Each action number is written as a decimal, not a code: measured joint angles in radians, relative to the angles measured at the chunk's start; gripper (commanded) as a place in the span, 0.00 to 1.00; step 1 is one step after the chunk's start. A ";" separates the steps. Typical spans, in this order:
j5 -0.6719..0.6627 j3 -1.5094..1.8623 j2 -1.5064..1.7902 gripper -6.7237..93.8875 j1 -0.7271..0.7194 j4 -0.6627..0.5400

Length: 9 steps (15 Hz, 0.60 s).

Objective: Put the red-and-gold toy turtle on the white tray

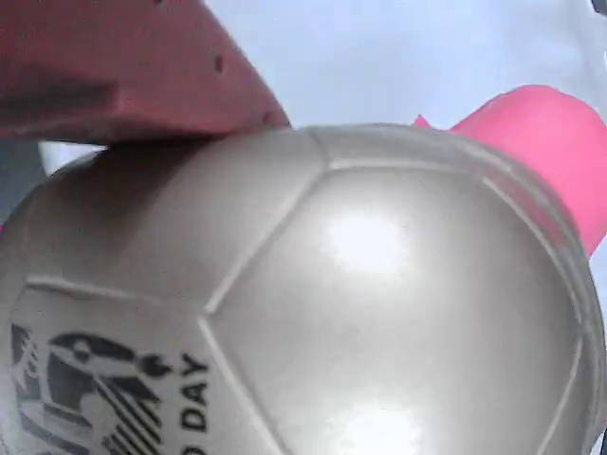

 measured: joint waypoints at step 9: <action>0.020 -0.071 -0.091 0.63 0.017 0.038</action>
